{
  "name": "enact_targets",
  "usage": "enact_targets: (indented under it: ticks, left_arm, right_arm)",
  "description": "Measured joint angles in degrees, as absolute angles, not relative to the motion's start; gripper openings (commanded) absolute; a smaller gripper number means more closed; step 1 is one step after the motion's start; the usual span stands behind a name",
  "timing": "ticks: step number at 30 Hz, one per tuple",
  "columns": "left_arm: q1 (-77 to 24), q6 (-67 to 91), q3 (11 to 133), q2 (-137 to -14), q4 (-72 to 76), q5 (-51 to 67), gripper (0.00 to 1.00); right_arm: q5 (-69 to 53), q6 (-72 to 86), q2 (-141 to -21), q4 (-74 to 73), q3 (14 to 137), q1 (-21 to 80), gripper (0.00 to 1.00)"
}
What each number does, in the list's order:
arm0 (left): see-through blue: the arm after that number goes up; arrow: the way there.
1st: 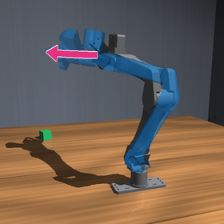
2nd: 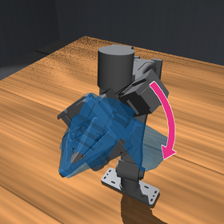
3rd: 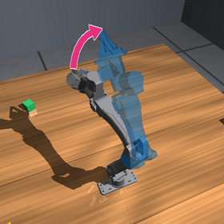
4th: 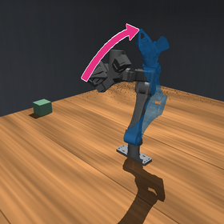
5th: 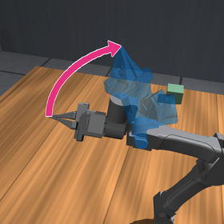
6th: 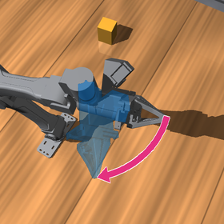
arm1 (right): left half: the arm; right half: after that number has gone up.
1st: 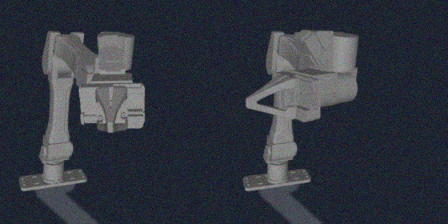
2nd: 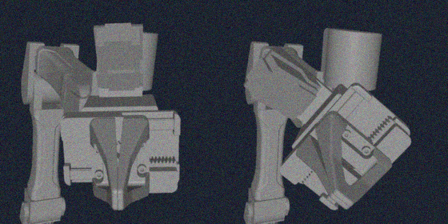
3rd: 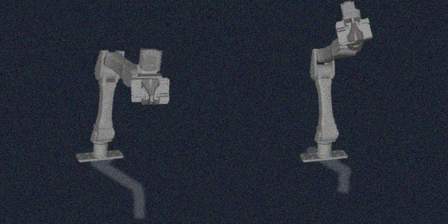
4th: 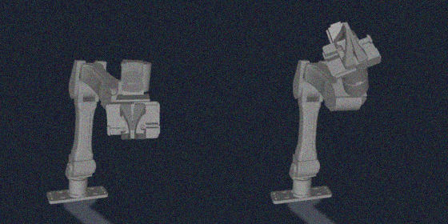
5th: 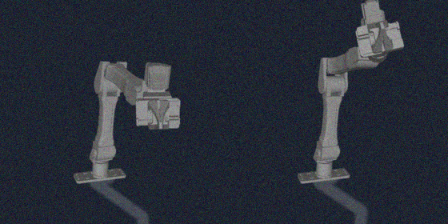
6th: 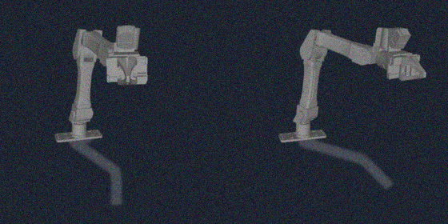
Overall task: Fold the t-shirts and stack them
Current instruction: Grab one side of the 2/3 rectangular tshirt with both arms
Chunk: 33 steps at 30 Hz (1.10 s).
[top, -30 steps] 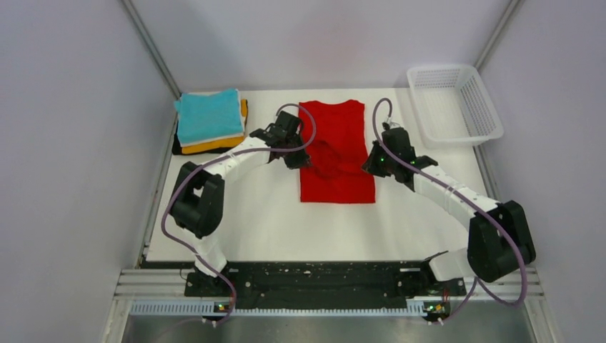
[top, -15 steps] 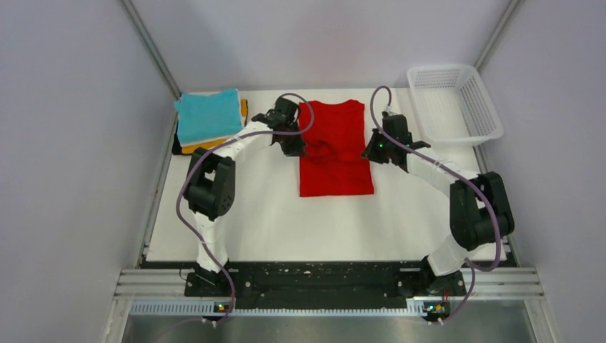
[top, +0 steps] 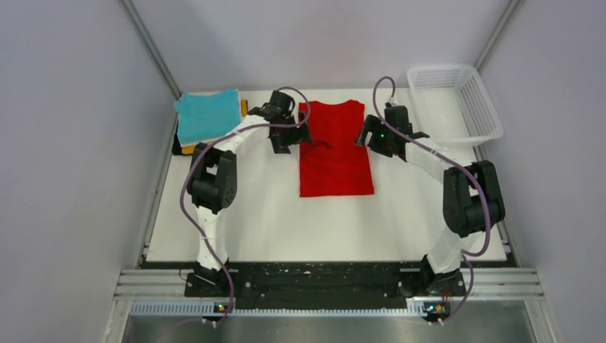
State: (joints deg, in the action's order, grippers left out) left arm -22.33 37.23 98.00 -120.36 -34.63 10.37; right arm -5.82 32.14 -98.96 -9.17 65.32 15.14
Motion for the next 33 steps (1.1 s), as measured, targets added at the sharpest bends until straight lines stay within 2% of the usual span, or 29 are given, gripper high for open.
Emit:
enact_targets:
  ticks: [3, 4, 5, 14, 19, 23, 28, 31, 33]
  left_arm:
    - [-22.1, 36.9, 96.8, -118.1, -35.2, 9.1, 0.99]
    - [-22.1, 36.8, 95.8, -116.7, -35.3, 8.9, 0.99]
    - [-22.0, 36.7, 93.8, -114.3, -35.6, 8.5, 0.99]
    - [-22.5, 39.2, 66.3, -89.3, -31.8, 9.1, 0.99]
    - [-24.3, 41.8, 59.2, -89.3, -29.7, 11.1, 0.96]
    - [-26.4, 44.0, 57.7, -92.1, -26.1, 12.2, 0.86]
    - [-29.8, 46.6, 57.7, -97.0, -21.7, 12.6, 0.66]
    - [-30.9, 48.3, 57.8, -99.2, -20.1, 12.8, 0.6]
    - [-31.1, 49.1, 57.8, -99.8, -19.0, 12.7, 0.53]
  right_arm:
    - [-5.6, 32.0, -98.5, -9.3, 65.7, 15.1, 0.88]
    - [-5.6, 31.9, -98.0, -9.7, 65.5, 15.1, 0.97]
    - [-5.8, 31.6, -97.1, -9.6, 64.8, 15.1, 0.98]
    - [-10.3, 30.0, -81.3, -8.9, 47.2, 16.1, 0.98]
    - [-10.1, 30.7, -78.5, -12.0, 40.4, 16.1, 0.95]
    - [-9.7, 33.4, -78.1, -11.5, 37.2, 16.1, 0.86]
    - [-9.0, 36.1, -79.0, -8.5, 36.3, 16.1, 0.59]
    - [-8.3, 36.6, -80.1, -6.6, 36.3, 16.1, 0.51]
    - [-8.2, 36.7, -81.1, -5.4, 36.2, 16.1, 0.47]
